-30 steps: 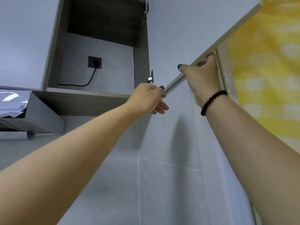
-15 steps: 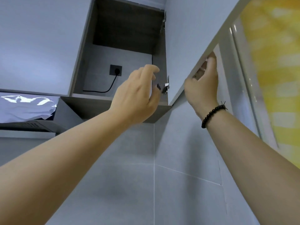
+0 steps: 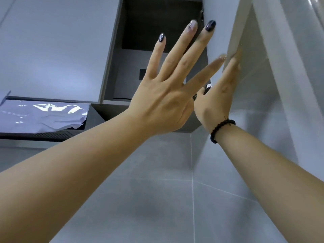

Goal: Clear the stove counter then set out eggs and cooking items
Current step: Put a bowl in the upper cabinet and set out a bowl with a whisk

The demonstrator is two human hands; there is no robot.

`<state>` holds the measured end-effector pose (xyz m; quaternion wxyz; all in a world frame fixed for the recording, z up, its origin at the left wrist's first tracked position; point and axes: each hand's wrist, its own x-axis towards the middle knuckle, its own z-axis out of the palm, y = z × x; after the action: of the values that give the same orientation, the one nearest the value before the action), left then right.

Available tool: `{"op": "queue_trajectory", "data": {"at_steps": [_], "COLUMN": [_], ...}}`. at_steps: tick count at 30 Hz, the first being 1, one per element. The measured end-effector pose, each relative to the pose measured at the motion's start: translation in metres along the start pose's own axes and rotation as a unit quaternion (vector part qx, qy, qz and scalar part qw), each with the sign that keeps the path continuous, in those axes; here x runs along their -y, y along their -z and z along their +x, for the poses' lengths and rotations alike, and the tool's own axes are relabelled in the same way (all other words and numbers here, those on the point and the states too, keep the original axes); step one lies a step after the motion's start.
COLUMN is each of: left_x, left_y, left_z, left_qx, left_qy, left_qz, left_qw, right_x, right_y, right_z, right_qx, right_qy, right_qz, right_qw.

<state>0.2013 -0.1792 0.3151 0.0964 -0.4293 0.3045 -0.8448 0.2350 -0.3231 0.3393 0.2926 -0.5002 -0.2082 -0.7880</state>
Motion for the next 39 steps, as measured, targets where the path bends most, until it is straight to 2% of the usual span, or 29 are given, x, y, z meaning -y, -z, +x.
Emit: {"op": "queue_trajectory", "data": {"at_steps": [3,9,13,17,26,39], "left_x": [0.002,0.023,0.055,0.084,0.103,0.11], "left_y": [-0.005,-0.018,-0.031,-0.041,-0.062,-0.103], "left_z": [-0.003,-0.018,-0.042,-0.069,-0.097,-0.134], "left_qx": [0.006,0.067,0.128,0.211,0.371,0.389], "left_qy": [-0.003,0.039,0.092,0.141,0.121,0.141], "left_qz": [0.021,0.085,0.101,0.083,0.093,0.044], "left_qw": [1.0,0.993,0.982,0.964,0.916,0.909], "right_x": [-0.002,-0.016,-0.015,-0.018,-0.034,-0.032], "right_y": [-0.01,-0.041,-0.058,-0.07,-0.089,-0.087], "right_z": [-0.005,-0.018,-0.033,-0.044,-0.051,-0.045], "right_qx": [0.02,0.061,0.157,0.25,0.255,0.412], "right_qy": [0.059,0.171,0.147,0.14,0.186,0.136], "right_qz": [0.005,-0.089,-0.14,-0.21,-0.339,-0.394], "right_qw": [0.998,0.979,0.967,0.935,0.887,0.81]}}
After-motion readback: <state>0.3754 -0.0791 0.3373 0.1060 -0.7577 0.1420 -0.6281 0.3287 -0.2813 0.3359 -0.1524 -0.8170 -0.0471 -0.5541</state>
